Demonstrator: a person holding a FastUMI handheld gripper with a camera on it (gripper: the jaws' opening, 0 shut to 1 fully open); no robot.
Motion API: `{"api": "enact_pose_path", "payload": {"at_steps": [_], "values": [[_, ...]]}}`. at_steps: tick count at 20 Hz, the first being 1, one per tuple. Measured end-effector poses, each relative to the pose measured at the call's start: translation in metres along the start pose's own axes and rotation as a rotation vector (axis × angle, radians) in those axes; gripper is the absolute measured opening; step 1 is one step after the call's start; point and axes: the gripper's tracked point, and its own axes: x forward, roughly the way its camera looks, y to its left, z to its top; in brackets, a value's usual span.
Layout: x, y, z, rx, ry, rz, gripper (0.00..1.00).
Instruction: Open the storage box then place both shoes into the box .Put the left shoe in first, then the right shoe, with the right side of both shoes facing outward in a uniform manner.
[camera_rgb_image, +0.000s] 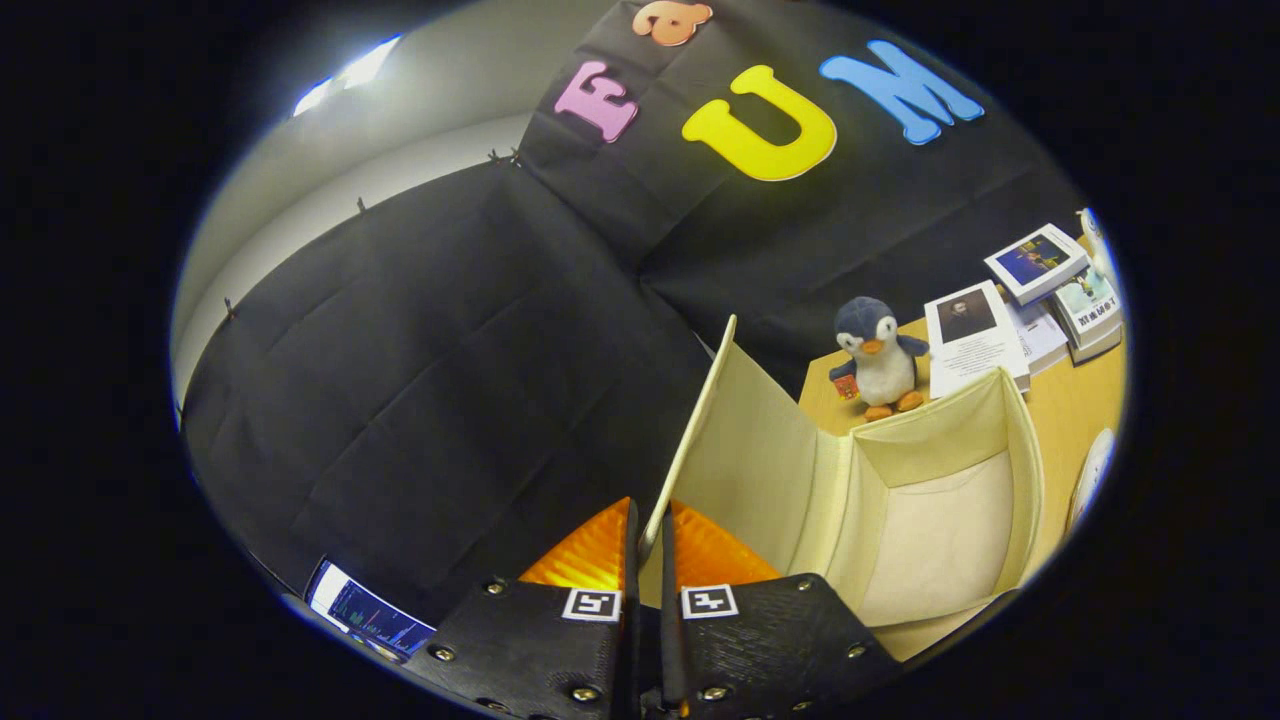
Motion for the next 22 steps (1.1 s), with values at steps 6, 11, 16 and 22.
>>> {"api": "enact_pose_path", "payload": {"at_steps": [6,11,16,22], "values": [[0.0,0.004,-0.008,-0.094,0.032,0.01,0.75],[-0.023,-0.031,0.006,-0.189,0.002,-0.09,0.97],[-0.063,-0.073,0.025,-0.259,-0.012,-0.207,0.97],[-0.11,-0.131,0.044,-0.28,-0.036,-0.348,0.97]]}}
